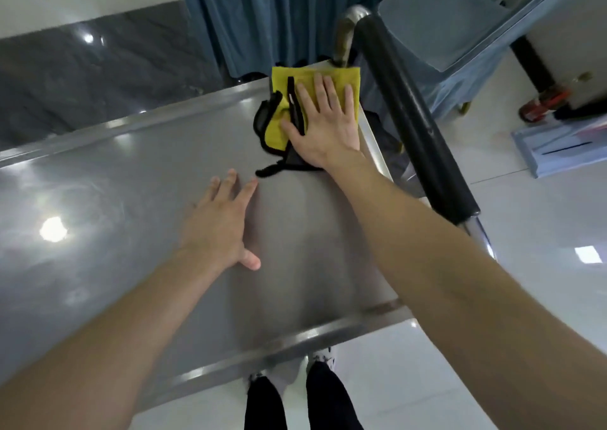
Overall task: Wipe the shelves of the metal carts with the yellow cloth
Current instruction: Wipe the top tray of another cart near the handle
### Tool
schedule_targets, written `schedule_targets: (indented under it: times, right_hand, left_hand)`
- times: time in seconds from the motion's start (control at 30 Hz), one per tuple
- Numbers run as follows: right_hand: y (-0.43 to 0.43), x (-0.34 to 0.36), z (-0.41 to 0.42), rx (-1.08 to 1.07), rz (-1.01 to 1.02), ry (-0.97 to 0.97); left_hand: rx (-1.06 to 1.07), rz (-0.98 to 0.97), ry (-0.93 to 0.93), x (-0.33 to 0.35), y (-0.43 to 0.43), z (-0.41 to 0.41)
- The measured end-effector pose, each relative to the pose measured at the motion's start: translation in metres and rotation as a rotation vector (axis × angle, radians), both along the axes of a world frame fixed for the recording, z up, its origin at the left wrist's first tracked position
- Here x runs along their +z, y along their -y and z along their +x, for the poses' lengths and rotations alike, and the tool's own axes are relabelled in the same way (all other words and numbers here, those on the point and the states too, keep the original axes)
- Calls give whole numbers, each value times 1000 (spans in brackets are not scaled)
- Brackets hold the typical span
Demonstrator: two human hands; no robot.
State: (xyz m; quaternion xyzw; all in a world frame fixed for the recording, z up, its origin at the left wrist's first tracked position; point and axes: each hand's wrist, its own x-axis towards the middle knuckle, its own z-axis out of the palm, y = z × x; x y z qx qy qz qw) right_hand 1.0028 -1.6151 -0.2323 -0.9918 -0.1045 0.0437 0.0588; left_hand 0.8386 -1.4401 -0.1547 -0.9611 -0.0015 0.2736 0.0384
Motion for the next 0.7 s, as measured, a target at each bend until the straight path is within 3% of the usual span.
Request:
schedule_targets:
  times: [0.1, 0.27, 0.47, 0.7]
  right_hand:
    - [28, 4, -87, 24, 48, 41]
    - [71, 13, -237, 59, 16, -110]
    - [50, 5, -230, -212, 33, -76]
    - [40, 5, -208, -213, 15, -69]
  left_hand:
    - [36, -32, -13, 7, 3, -1]
    - [52, -87, -43, 8, 1, 2]
    - [14, -168, -1, 0, -22, -5]
    - [183, -36, -1, 16, -84, 11]
